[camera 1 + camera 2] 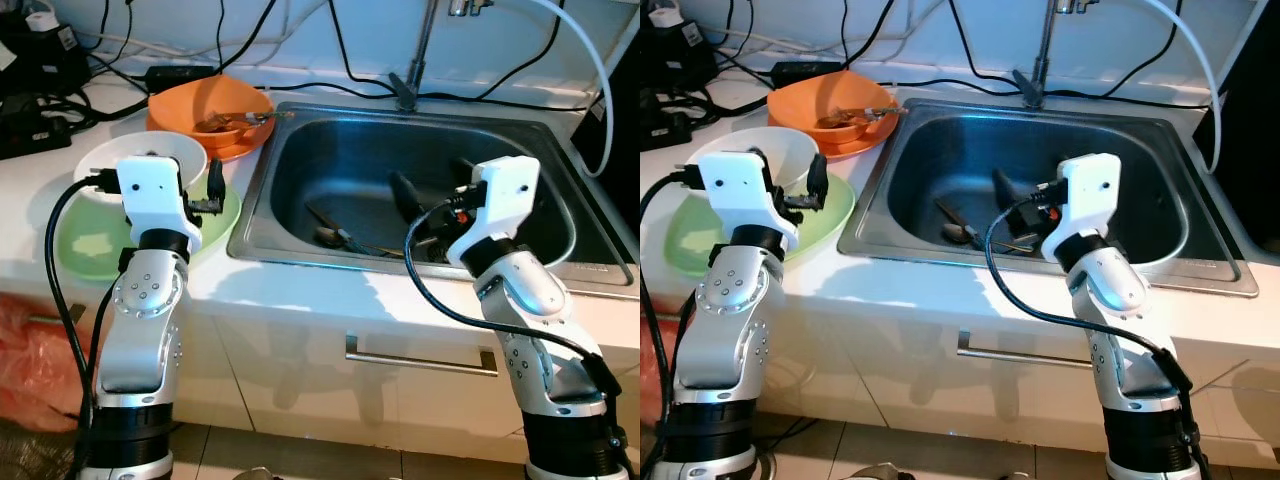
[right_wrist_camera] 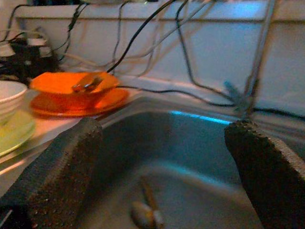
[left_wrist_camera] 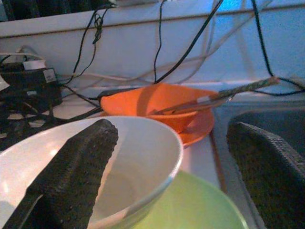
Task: Kitchen organization
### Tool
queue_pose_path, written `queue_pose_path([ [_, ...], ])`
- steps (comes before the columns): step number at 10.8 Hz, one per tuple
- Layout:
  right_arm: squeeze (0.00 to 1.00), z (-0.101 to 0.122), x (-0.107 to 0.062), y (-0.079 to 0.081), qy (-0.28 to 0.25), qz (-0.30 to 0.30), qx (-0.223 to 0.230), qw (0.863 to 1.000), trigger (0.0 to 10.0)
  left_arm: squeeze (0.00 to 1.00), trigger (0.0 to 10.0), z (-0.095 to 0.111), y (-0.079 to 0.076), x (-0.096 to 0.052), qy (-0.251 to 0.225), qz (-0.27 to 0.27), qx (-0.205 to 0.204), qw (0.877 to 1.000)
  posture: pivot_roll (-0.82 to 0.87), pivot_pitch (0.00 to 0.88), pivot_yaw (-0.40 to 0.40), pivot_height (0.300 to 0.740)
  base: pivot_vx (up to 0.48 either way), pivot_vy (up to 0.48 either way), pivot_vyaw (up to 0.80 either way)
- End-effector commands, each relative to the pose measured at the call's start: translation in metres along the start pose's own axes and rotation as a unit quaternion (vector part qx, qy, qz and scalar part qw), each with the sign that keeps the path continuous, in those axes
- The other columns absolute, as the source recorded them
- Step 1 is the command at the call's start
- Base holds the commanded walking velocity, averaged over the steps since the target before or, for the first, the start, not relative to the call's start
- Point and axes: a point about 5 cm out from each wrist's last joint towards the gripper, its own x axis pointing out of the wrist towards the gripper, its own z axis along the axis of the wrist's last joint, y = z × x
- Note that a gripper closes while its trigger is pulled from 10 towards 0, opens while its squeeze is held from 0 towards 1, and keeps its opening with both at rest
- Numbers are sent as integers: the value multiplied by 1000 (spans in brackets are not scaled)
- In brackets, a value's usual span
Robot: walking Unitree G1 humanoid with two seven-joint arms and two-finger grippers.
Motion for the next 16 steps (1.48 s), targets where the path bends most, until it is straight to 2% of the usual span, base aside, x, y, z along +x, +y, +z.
queue_pose_path([
  [1, 0, 7, 1, 6, -4, 22, 6, 1000, 10000, 0, 10000, 4, 4, 1, 0, 1, 11, 1000, 108, 90, 6, 740, 0, 0, 0],
  [2, 0, 10, 0, 12, 2, 47, 24, 999, 10000, 0, 10000, 9, 14, 4, 5, 31, 14, 999, 116, 101, 11, 740, 0, 0, 0],
  [3, 0, 12, 0, 14, 4, 59, 35, 998, 10000, 0, 10000, 8, 17, 3, 12, 36, 17, 999, 114, 104, 13, 740, 0, 0, 0],
  [5, 0, 13, -2, 20, 6, 76, 41, 996, 10000, 0, 10000, -2, 18, 4, 44, 21, 29, 998, 118, 106, 15, 740, 0, 0, 0],
  [6, 0, 13, -2, 22, 8, 79, 44, 996, 10000, 0, 10000, -2, 21, 8, 55, 17, 31, 998, 122, 108, 18, 740, 0, 0, 0],
  [8, 0, 13, -5, 29, 13, 84, 60, 995, 10000, 0, 10000, -9, 40, 24, 113, 11, 51, 992, 126, 116, 20, 740, 0, 0, 0],
  [10, 0, 14, -8, 34, 21, 108, 77, 991, 10000, 0, 10000, -3, 47, 30, 110, -2, 65, 992, 130, 124, 23, 740, 0, 0, 0],
  [11, 0, 15, -11, 40, 28, 140, 84, 986, 10000, 0, 10000, 2, 50, 34, 109, -5, 65, 992, 129, 127, 26, 740, 0, 0, 0],
  [12, 0, 11, -15, 41, 52, 167, 82, 981, 10000, 0, 10000, 3, 48, 37, 120, -21, 69, 990, 128, 129, 25, 740, 0, 0, 0],
  [15, 0, 11, -19, 39, 64, 184, 84, 977, 10000, 0, 10000, 9, 40, 38, 122, -50, 72, 989, 127, 132, 21, 740, 0, 0, 0],
  [16, 0, 14, -18, 38, 66, 191, 80, 976, 10000, 0, 10000, 17, 39, 42, 121, -68, 84, 987, 129, 130, 23, 740, 0, 0, 0],
])
